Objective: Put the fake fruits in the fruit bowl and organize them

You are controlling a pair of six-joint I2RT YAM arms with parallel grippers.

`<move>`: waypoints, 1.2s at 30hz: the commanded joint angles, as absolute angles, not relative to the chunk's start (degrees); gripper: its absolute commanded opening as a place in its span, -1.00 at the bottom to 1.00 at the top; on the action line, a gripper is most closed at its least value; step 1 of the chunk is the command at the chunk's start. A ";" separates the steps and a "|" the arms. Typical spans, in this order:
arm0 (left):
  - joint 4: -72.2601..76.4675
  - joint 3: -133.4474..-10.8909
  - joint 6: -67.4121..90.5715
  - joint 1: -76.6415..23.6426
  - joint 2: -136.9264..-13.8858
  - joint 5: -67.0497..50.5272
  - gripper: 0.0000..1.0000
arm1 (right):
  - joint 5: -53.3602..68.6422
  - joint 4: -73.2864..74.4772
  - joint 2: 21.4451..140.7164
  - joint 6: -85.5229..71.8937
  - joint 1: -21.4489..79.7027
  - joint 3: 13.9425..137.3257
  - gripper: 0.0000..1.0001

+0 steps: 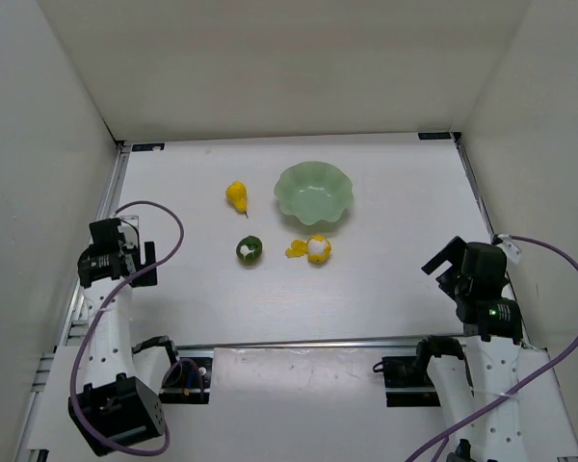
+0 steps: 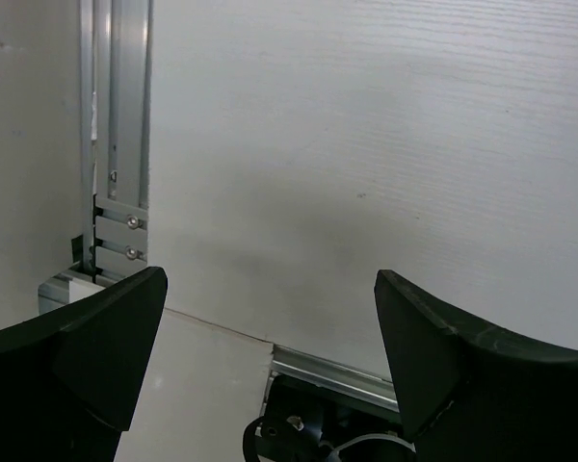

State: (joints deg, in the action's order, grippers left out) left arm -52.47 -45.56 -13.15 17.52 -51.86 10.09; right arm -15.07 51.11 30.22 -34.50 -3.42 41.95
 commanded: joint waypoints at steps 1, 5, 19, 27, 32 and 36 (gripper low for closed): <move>-54.04 -47.54 -15.72 17.58 -51.76 4.42 1.00 | -14.25 51.42 30.32 -33.93 -3.60 42.36 1.00; -57.83 -55.97 -15.83 10.57 -56.94 1.85 1.00 | -10.20 49.83 31.99 -31.47 -3.60 41.84 1.00; -61.78 -116.42 -6.52 -18.28 -117.88 7.38 1.00 | -7.39 40.43 48.24 -34.98 -0.70 41.84 1.00; -59.42 -125.87 -2.11 -18.28 -133.24 9.67 1.00 | -9.92 39.02 54.84 -32.88 -0.18 44.11 1.00; -55.99 -125.33 -2.11 -18.28 -137.27 9.14 1.00 | -11.78 39.02 59.06 -32.34 -0.18 46.13 1.00; -54.76 -124.72 -2.11 -18.28 -138.34 7.39 1.00 | -11.78 38.50 62.13 -32.34 -0.18 47.90 1.00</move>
